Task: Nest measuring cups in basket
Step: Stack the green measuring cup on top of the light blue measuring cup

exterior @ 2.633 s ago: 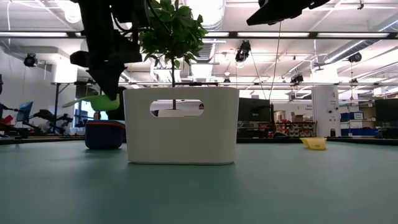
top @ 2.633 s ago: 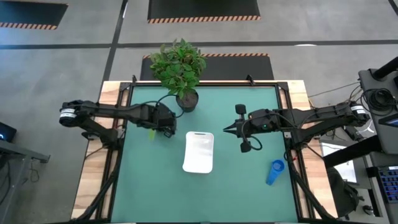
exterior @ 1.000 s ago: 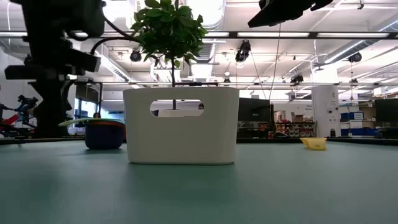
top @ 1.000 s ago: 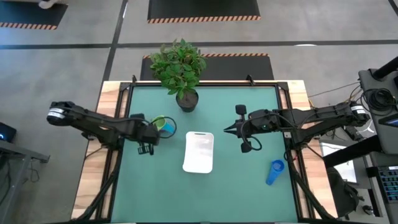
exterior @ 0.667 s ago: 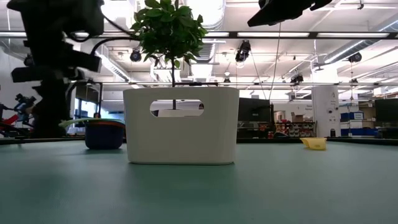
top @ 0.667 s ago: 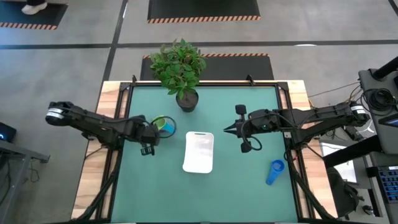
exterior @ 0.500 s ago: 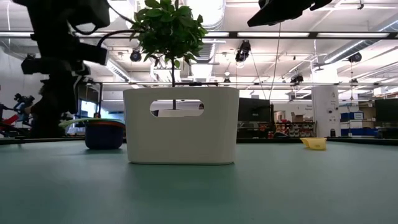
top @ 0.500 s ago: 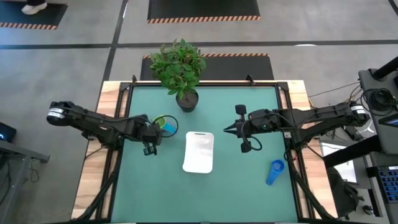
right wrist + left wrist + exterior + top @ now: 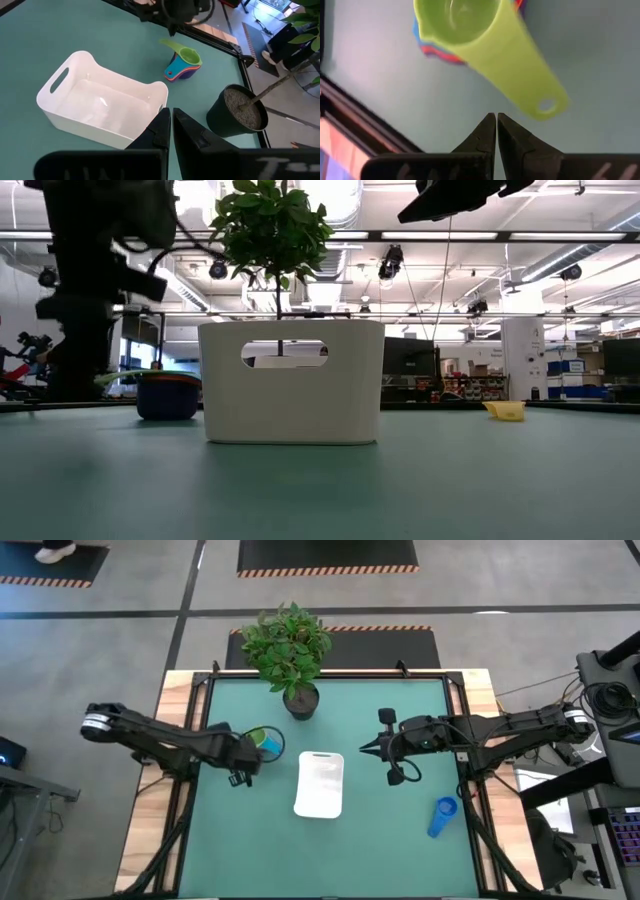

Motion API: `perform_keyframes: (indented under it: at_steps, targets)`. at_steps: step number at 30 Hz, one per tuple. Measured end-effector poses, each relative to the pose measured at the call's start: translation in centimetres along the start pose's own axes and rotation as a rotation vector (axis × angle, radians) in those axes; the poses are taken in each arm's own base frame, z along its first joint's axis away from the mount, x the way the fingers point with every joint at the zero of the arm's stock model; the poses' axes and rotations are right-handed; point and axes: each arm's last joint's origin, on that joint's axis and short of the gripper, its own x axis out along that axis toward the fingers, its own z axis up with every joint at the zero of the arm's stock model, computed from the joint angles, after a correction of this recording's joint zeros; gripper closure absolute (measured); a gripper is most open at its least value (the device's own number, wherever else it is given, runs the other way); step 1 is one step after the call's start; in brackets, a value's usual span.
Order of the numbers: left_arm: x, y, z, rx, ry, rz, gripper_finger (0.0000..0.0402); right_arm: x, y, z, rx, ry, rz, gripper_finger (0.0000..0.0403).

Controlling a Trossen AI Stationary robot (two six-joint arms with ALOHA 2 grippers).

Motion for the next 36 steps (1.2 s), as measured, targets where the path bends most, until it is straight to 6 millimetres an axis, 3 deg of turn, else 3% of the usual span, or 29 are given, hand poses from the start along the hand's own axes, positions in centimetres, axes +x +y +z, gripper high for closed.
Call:
perform_keyframes:
  at_steps: [8, 16, 20, 26, 36]
  targets:
    - [1.7, -1.1, 0.4, -0.046, 0.060, 0.022, 0.0401, 0.0, 0.0, 0.0, 0.000, 0.000, 0.000, 0.0394]
    - [1.5, -2.6, 2.0, -0.003, -0.061, -0.200, 0.0401, 0.0, 0.0, 0.0, -0.001, 0.000, 0.000, 0.0394]
    - [1.0, -2.6, 2.5, 0.005, -0.142, -0.233, 0.0401, 0.0, 0.0, 0.0, 0.000, 0.001, 0.000, 0.0394]
    - [0.5, -1.9, 1.8, 0.014, -0.123, -0.221, 0.0401, 0.0, 0.0, 0.0, -0.001, 0.002, 0.001, 0.0394]
    - [1.9, -2.6, 2.0, -0.034, -0.177, -0.217, 0.0401, 0.0, 0.0, 0.0, -0.001, 0.001, 0.000, 0.0394]
